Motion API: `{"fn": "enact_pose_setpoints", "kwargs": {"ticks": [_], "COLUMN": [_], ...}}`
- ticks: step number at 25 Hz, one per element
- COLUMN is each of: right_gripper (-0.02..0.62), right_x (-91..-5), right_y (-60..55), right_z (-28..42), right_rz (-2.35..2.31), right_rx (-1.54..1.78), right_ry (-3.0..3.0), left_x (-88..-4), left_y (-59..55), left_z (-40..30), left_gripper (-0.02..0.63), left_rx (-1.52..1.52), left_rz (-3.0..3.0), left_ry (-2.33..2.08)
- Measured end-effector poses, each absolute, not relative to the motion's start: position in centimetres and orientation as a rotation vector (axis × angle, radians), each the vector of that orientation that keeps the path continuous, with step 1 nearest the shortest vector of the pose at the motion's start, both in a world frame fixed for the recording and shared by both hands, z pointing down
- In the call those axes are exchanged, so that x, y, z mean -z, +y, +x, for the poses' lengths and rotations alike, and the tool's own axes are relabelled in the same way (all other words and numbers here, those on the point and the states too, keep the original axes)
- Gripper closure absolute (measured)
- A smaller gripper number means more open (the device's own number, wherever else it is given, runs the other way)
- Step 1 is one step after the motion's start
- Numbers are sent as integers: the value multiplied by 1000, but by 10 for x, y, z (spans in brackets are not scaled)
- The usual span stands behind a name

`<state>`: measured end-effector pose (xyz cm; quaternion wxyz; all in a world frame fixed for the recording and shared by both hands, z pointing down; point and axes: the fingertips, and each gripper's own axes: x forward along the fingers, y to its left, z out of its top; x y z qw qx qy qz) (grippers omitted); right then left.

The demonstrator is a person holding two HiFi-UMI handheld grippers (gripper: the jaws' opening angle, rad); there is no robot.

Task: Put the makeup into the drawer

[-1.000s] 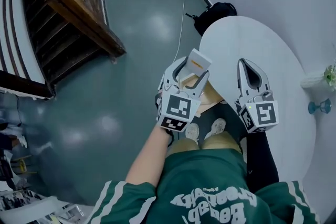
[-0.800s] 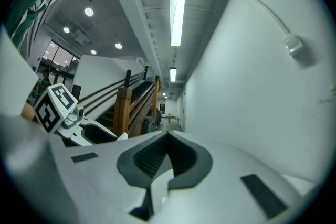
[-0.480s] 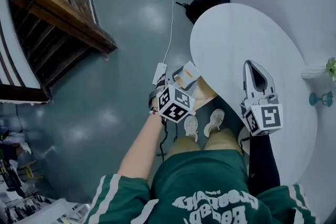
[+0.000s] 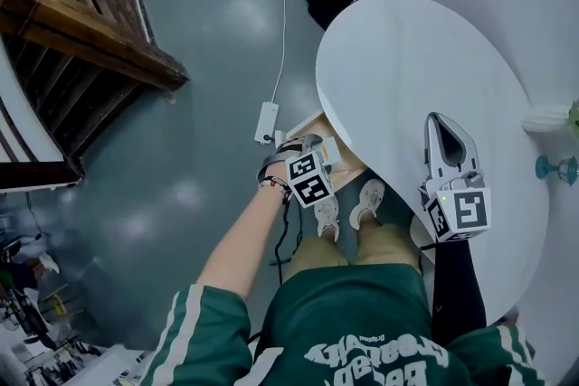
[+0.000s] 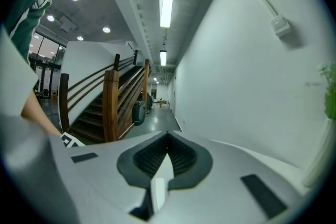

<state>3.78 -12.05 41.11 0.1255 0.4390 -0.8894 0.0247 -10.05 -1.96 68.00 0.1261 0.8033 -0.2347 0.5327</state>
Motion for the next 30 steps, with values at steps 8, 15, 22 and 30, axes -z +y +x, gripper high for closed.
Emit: {"fn": "enact_pose_setpoints", "kwargs": {"ticks": [8, 15, 22, 30], "right_gripper": [591, 591, 592, 591], "right_x": [-438, -454, -459, -467], "right_y": [-131, -129, -130, -123], "right_z": [66, 82, 94, 105], "right_rz": [1273, 1249, 1247, 1240], "right_rx": [-92, -68, -38, -39], "right_ry": [-2503, -2440, -2413, -2397], "left_x": [-755, -791, -815, -838], "left_y": [-19, -18, -10, -5], "left_z": [-83, -79, -70, -67], "left_gripper": [321, 321, 320, 319], "left_rx": [-1824, -1998, -2154, -2253], "left_rz": [2364, 2372, 2392, 2426], "left_ry": [-303, -72, 175, 275]}}
